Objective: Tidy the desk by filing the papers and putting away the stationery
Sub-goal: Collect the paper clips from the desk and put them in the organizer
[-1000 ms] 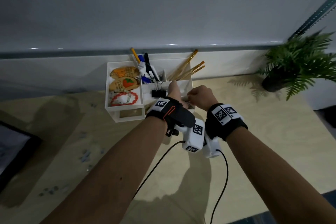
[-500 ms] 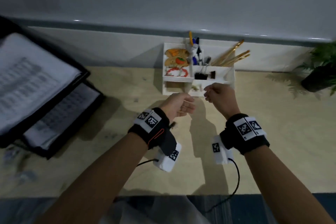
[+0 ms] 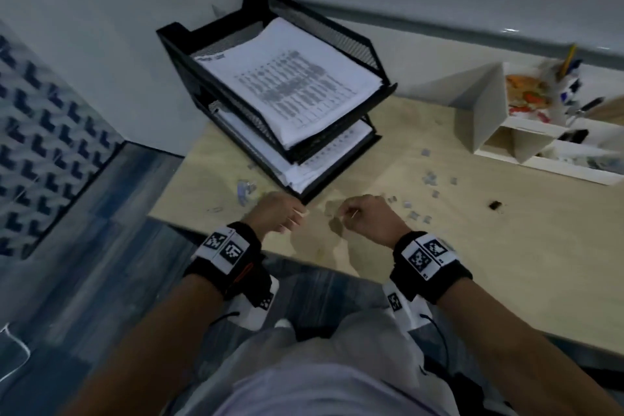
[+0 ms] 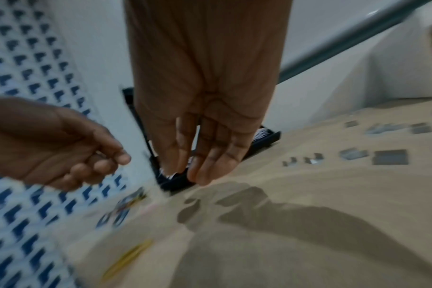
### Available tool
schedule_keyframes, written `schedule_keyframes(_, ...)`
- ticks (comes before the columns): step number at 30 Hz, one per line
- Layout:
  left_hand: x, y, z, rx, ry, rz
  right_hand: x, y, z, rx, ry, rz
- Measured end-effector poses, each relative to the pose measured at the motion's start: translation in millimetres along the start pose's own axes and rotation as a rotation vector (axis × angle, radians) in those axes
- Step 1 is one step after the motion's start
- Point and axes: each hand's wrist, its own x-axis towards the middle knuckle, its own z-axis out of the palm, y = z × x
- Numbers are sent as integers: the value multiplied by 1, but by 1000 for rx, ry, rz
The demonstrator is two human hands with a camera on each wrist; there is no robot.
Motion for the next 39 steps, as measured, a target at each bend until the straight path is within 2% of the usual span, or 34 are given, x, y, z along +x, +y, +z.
schedule_keyframes(3, -3, -28, -38, 40, 90, 71, -2, -11, 30, -154, -249, -16)
schedule_keyframes(5, -4, -41, -51, 89, 126, 127, -4, -12, 47, -215, -300, -28)
schedule_keyframes(9, 0, -58, -62, 193, 168, 210, -4, -13, 61, -244, -227, -17)
schedule_keyframes(12, 7, -64, -64, 437, 228, 267, -3, -16, 67, -237, -176, 14)
schedule_keyframes(15, 17, -67, -60, 622, 155, 425, 3, -28, 72, -247, -129, 49)
schedule_keyframes(19, 29, -63, -49, 872, 109, 593, 28, -48, 77, -267, 66, 85)
schedule_keyframes(22, 31, -59, -40, 1045, 123, 628, 43, -58, 86, -363, 74, 60)
schedule_keyframes(25, 34, -59, -38, 1094, 140, 654, 47, -58, 88, -428, 64, 102)
schedule_keyframes(30, 41, -53, -38, 1220, 51, 661, 45, -52, 86, -426, 67, 192)
schedule_keyframes(32, 43, -49, -36, 1141, 18, 670, 43, -51, 84, -374, 52, 238)
schedule_keyframes(33, 44, -48, -36, 991, 12, 673, 42, -49, 83, -342, 45, 252)
schedule_keyframes(36, 45, -43, -45, 331, 24, 551, 41, -49, 78, -215, 83, 274)
schedule_keyframes(39, 44, -42, -61, -196, 78, 314, 44, -66, 73, -39, 205, 205)
